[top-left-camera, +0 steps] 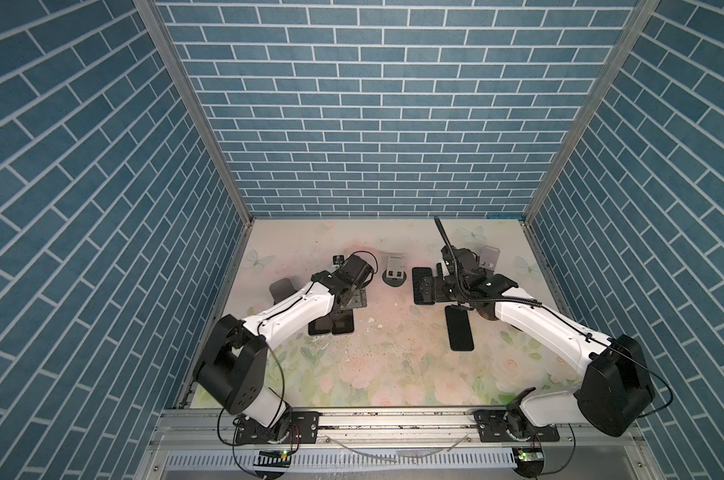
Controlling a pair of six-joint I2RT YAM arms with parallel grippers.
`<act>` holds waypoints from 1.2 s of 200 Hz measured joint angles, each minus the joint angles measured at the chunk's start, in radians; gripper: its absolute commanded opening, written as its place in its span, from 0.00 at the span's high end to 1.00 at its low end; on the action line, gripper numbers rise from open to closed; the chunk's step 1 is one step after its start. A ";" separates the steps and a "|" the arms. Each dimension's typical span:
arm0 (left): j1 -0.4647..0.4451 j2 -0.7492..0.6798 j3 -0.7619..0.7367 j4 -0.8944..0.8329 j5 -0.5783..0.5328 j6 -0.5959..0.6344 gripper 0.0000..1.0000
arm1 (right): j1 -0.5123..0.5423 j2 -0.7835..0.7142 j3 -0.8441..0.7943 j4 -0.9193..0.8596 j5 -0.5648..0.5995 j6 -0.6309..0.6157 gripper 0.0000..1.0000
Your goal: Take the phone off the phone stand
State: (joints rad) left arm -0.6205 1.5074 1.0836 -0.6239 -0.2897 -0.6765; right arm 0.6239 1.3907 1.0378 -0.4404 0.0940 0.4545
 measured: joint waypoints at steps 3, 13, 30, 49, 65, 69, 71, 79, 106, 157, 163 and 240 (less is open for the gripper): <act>0.000 -0.015 -0.010 0.010 0.000 0.003 0.05 | 0.000 0.000 0.000 -0.002 0.011 -0.002 0.01; 0.000 -0.052 -0.036 0.032 -0.001 0.011 0.03 | 0.000 -0.001 0.000 -0.008 0.055 -0.007 0.01; 0.000 -0.128 -0.097 0.071 -0.008 0.027 0.01 | -0.013 -0.011 0.000 -0.024 0.142 -0.011 0.01; 0.000 -0.215 -0.153 0.094 -0.031 0.054 0.00 | -0.075 -0.056 -0.009 -0.022 0.203 -0.014 0.01; 0.000 -0.286 -0.191 0.108 -0.072 0.083 0.00 | -0.167 -0.119 -0.039 0.000 0.241 -0.019 0.01; 0.001 -0.304 -0.198 0.109 -0.085 0.090 0.00 | -0.191 -0.139 -0.053 0.015 0.254 -0.026 0.01; 0.002 -0.313 -0.201 0.110 -0.093 0.093 0.00 | -0.200 -0.146 -0.059 0.019 0.259 -0.027 0.01; 0.003 -0.343 -0.214 0.116 -0.125 0.108 0.00 | -0.241 -0.179 -0.087 0.043 0.284 -0.043 0.01; 0.044 -0.437 -0.273 0.131 -0.245 0.160 0.00 | -0.311 -0.217 -0.161 0.132 0.357 -0.114 0.01; 0.276 -0.525 -0.430 0.257 -0.317 0.285 0.00 | -0.393 -0.125 -0.303 0.402 0.444 -0.222 0.01; 0.296 -0.524 -0.450 0.281 -0.315 0.306 0.00 | -0.399 -0.111 -0.325 0.438 0.446 -0.231 0.01; 0.340 -0.447 -0.568 0.631 -0.257 0.546 0.00 | -0.449 0.008 -0.460 0.839 0.387 -0.403 0.01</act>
State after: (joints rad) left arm -0.2802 1.0603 0.5159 0.0067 -0.5468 -0.1307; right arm 0.1745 1.3983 0.5774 0.3988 0.4808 0.0517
